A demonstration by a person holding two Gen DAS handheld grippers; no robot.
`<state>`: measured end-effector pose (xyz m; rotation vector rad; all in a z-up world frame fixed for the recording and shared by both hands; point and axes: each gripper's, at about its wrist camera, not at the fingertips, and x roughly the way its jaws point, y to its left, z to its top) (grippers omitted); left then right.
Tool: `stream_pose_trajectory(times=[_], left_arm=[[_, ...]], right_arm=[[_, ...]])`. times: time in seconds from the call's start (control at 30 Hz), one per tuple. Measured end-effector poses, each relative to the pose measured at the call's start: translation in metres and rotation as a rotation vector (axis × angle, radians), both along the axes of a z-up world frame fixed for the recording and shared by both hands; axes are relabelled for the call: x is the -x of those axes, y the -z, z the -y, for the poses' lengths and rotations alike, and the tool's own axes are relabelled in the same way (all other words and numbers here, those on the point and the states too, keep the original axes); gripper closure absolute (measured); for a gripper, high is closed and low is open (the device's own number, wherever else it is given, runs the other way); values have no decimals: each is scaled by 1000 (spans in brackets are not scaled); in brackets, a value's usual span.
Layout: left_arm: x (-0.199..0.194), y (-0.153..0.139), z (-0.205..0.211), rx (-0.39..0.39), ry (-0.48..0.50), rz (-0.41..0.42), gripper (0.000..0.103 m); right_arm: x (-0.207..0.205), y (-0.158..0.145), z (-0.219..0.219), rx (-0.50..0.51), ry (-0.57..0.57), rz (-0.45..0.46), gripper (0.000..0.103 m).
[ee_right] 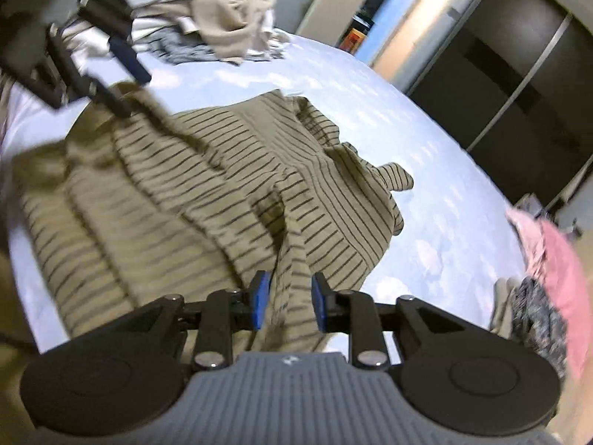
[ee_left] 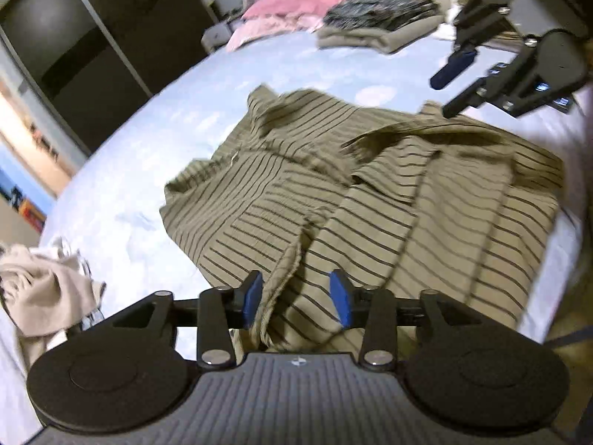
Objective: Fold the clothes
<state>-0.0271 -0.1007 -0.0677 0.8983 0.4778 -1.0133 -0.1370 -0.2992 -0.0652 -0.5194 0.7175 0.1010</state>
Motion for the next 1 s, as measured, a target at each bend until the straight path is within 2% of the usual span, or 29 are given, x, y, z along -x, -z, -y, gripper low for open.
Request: stream_pose_trajectory(times=[0.07,0.13,0.17,0.2,0.33,0.43,0.47,0.5,0.57,0.6,0.67,0.77,0.93,1.0], left_arm=[[-11,5,9,-8,-37,-9,64],[-22,11,17,-17,-72,-27,75],[-26,16,19,-25,-85,-51,86],[-30,20,20,-35,-91,-68,87],[-33,38,23,-89,-84,-70,87],[-34,39,22,-86,-82,-76,86],[-35,35,21,-74,-87,-79,81],[-37,28,19,-53,-94,-82,73],[-42,11,12,13,-117,-83,59],[-46,3,7,41,-142,-84,57],[-52,-13,-3,70,-183,-110,56],[-55,-22,-18,63,-211,-152,56],[-52,-18,-34,29,-256,-228,57],[-49,-11,-36,14,-260,-228,65]], right_arm=[[-10,1,2,-32,24,-9,73],[-21,5,3,-50,34,-17,75],[-26,8,3,-53,32,-28,87],[-28,14,3,-51,26,-48,91],[-39,35,1,-42,1,-129,92],[-46,48,0,-35,-16,-181,92],[-46,47,1,-42,-14,-178,92],[-46,43,4,-62,-7,-171,91],[-46,34,8,-101,8,-151,80],[-45,28,11,-118,19,-131,77],[-45,17,16,-151,41,-94,74],[-44,9,16,-164,54,-67,74],[-43,6,10,-150,45,-49,74],[-42,6,8,-151,41,-50,74]])
